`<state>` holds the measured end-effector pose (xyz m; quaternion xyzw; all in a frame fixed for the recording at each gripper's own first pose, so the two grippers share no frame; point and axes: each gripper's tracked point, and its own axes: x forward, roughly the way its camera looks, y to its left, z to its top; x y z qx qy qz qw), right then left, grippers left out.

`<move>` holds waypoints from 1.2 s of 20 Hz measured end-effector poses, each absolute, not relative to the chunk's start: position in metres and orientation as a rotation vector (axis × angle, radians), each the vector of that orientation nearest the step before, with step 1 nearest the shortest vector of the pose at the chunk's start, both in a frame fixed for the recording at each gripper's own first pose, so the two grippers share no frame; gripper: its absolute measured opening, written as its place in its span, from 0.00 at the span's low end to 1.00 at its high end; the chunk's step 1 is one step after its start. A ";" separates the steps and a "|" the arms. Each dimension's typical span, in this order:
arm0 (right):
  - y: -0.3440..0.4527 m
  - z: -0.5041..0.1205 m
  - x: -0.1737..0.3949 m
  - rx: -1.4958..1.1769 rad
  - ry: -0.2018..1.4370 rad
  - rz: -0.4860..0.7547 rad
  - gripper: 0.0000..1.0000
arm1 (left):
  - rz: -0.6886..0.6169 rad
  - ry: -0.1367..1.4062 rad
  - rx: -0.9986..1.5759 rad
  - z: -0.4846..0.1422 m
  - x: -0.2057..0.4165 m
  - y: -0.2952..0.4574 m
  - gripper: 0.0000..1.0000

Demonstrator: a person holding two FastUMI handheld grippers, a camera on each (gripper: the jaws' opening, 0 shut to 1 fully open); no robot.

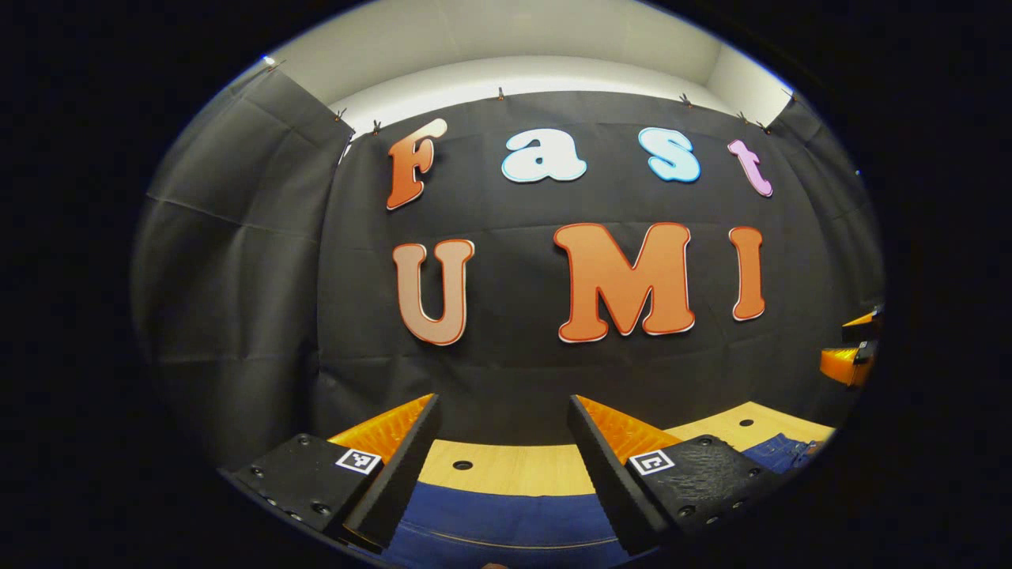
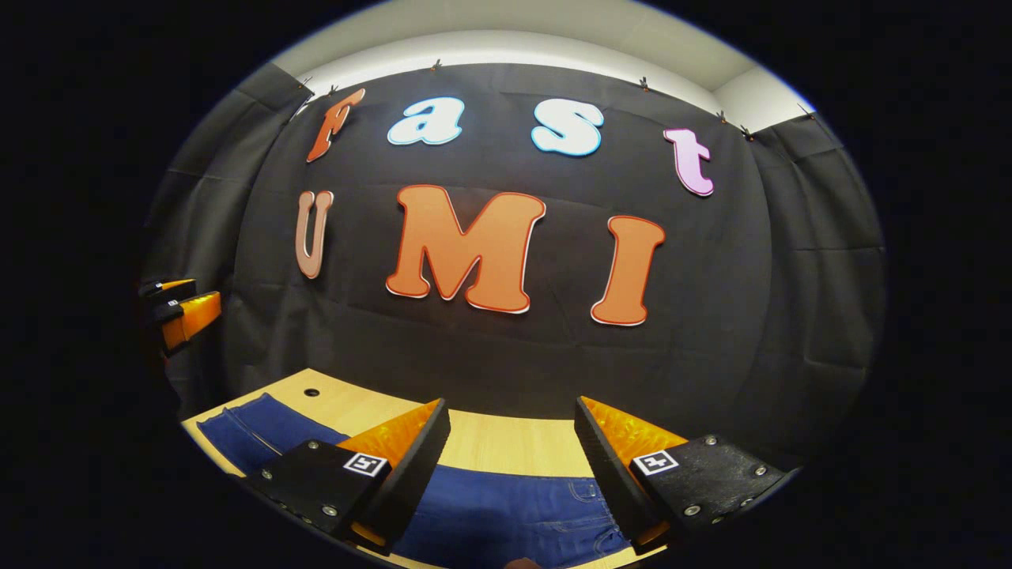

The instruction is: Grasp the waist and the cuffs of the jeans and fold them to make the two legs overlap; first hold the waist and fold one-third of the jeans toward the cuffs, then hold the cuffs and fold the remaining one-third in the same direction to finish folding.

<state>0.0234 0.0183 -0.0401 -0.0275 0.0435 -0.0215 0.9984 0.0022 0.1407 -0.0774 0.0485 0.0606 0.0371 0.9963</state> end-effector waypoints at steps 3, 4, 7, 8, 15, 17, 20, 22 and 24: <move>0.005 -0.055 0.024 -0.066 0.127 -0.079 0.97 | 0.087 0.175 0.114 -0.097 -0.002 0.162 0.98; 0.001 -0.063 0.024 -0.061 0.155 -0.086 0.97 | 0.093 0.201 0.111 -0.106 -0.004 0.170 0.97; -0.014 -0.086 0.019 -0.042 0.227 -0.122 0.97 | 0.130 0.303 0.056 -0.138 -0.015 0.200 0.97; -0.020 -0.093 0.017 -0.028 0.250 -0.138 0.97 | 0.144 0.331 0.040 -0.147 -0.017 0.211 0.97; -0.065 -0.151 -0.002 0.061 0.451 -0.251 0.98 | 0.241 0.520 -0.038 -0.211 -0.041 0.269 0.98; -0.073 -0.173 -0.008 0.127 0.519 -0.273 0.98 | 0.260 0.589 -0.111 -0.234 -0.050 0.280 0.98; -0.080 -0.208 -0.018 0.218 0.622 -0.297 0.98 | 0.291 0.692 -0.249 -0.267 -0.065 0.294 0.97; -0.082 -0.232 -0.031 0.280 0.705 -0.308 0.98 | 0.322 0.762 -0.334 -0.291 -0.079 0.305 0.97; -0.085 -0.252 -0.034 0.348 0.766 -0.316 0.98 | 0.359 0.817 -0.426 -0.311 -0.087 0.316 0.97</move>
